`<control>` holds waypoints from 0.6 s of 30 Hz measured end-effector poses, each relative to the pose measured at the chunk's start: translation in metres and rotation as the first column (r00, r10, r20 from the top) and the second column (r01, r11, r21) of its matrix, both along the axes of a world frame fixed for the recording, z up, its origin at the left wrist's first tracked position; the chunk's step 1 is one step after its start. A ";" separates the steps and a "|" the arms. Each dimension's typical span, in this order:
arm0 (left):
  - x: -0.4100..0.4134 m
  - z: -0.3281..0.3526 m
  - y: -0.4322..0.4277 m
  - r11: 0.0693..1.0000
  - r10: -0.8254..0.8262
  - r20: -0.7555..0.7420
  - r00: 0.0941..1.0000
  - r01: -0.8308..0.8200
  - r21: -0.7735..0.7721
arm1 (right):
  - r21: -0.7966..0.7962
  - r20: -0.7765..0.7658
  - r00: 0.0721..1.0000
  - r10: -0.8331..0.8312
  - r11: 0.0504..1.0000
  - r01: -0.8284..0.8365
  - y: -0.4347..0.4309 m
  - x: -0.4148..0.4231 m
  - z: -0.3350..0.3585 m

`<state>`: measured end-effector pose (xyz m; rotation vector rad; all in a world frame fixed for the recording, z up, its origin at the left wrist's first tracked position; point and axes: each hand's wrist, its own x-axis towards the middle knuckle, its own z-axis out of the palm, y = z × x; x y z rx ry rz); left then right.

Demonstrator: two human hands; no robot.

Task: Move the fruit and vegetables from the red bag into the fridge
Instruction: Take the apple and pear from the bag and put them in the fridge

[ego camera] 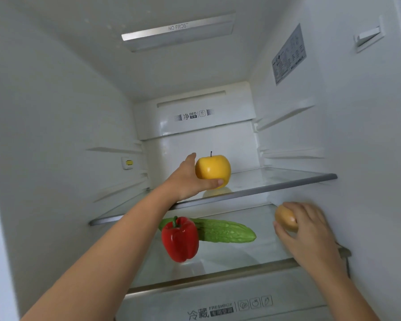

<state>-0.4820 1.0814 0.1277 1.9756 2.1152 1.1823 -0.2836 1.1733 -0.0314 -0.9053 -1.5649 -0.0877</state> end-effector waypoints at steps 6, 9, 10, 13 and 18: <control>0.015 -0.023 -0.055 0.956 0.095 -0.121 0.988 -0.056 0.287 | 0.003 -0.065 0.994 0.086 0.996 -0.086 -0.031 -0.002 -0.001; 0.023 -0.061 -0.094 0.858 0.223 -0.302 0.927 -0.039 0.512 | 0.030 -0.065 0.987 0.150 0.988 -0.149 -0.066 -0.012 -0.001; 0.026 -0.077 -0.106 0.826 0.250 -0.319 0.914 -0.030 0.563 | 0.044 -0.043 0.984 0.173 0.984 -0.171 -0.078 -0.016 -0.003; 0.029 -0.122 -0.139 0.788 0.283 -0.343 0.896 -0.014 0.616 | 0.076 0.064 0.971 0.232 0.969 -0.237 -0.114 -0.032 -0.012; 0.021 -0.182 -0.186 0.788 0.332 -0.410 0.849 -0.011 0.615 | 0.064 0.178 0.940 0.292 0.950 -0.307 -0.167 -0.055 -0.038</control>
